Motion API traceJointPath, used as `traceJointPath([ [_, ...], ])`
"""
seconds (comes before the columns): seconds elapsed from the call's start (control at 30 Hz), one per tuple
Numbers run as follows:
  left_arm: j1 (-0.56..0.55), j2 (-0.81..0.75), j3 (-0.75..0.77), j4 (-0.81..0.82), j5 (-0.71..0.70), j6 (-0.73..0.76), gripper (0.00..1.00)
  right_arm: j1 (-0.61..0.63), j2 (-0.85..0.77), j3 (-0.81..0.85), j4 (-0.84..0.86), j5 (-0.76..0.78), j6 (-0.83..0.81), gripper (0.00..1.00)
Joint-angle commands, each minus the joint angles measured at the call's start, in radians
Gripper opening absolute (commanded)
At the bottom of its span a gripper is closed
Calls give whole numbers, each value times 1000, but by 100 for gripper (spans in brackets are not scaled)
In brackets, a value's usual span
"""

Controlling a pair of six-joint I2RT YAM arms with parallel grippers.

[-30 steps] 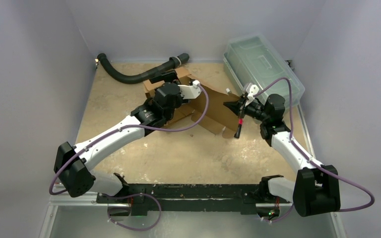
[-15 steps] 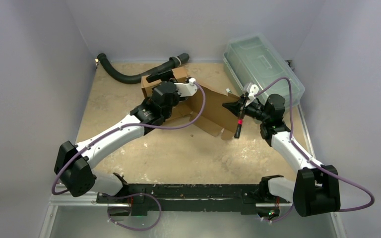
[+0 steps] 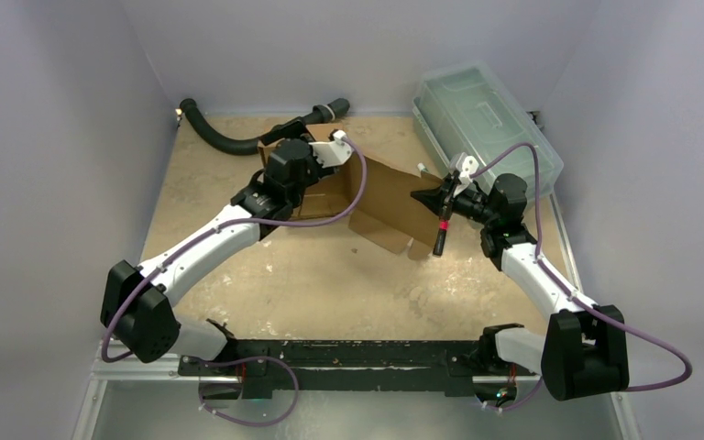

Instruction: Fold the paper box

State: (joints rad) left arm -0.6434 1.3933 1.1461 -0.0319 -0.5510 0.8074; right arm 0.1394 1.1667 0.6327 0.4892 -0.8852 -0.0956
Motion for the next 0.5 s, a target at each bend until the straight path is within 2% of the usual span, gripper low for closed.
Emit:
traceJointPath([
  [0.0,14,-4,12,71,76,10,99,5,-17,-3,52,-31,4,0],
  [0.23,18,-46,-105,282,179,183,99,6,-17,-1,52,-33,7,0],
  [0.33,31,-46,-116,274,253,239,96,5,-13,1,52,-34,14,0],
  [0.47,46,-19,-92,265,272,243,91,6,-13,2,55,-40,21,0],
])
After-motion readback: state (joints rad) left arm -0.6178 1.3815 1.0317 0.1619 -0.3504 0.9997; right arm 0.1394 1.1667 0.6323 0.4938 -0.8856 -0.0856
